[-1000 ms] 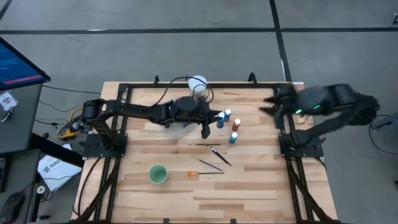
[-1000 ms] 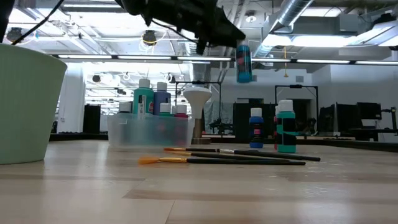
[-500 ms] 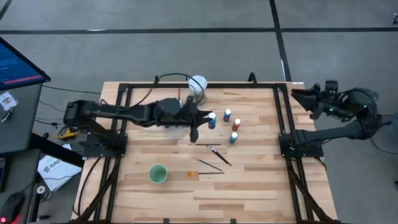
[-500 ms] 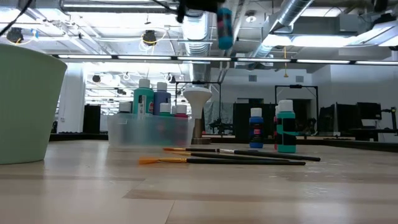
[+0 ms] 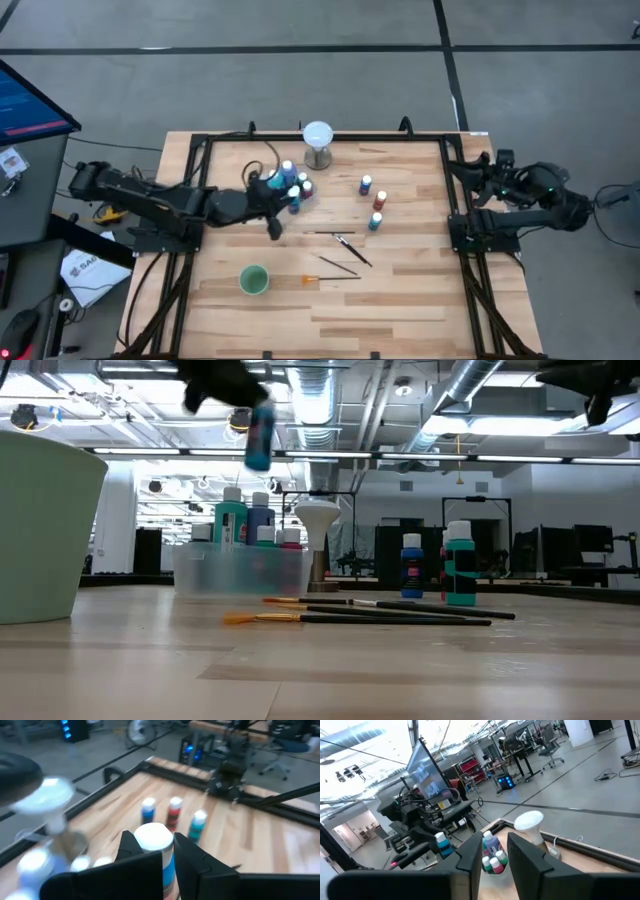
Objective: Pick & Place Paint Supplies
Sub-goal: Put the small light blue bottle into the white bin
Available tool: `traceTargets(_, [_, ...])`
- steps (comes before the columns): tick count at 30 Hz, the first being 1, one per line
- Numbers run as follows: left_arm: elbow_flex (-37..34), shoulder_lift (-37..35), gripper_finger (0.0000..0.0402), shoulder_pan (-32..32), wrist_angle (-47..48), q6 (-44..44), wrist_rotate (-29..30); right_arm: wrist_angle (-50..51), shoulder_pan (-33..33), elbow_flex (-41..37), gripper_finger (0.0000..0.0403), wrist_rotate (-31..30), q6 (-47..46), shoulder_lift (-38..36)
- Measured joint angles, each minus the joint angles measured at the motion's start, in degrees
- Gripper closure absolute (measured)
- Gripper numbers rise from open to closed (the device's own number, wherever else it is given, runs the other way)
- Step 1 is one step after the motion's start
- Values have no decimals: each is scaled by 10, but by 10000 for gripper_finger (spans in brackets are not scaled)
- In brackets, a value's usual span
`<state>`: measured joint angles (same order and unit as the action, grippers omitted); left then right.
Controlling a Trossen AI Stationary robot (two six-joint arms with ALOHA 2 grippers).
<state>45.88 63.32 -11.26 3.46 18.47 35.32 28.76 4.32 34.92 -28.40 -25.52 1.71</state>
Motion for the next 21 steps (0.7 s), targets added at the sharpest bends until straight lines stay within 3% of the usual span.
traceTargets(4, [-80, -41, 401, -1, -32, 16, 47, -25, 0, -29, 329, 0, 0, -14])
traceTargets(8, [-156, -57, 401, 2, -127, 12, 100, -30, 0, -36, 332, 0, 0, -10])
traceTargets(13, [-228, -53, 401, 3, -227, 11, 106, -27, 0, -37, 332, 0, -10, -8])
traceTargets(18, [-248, -53, 401, 3, -255, 7, 106, -23, 0, -38, 333, 1, 31, -7])
traceTargets(21, [-248, -53, 401, 3, -259, -15, 105, -20, 2, -44, 333, 35, 36, -13])
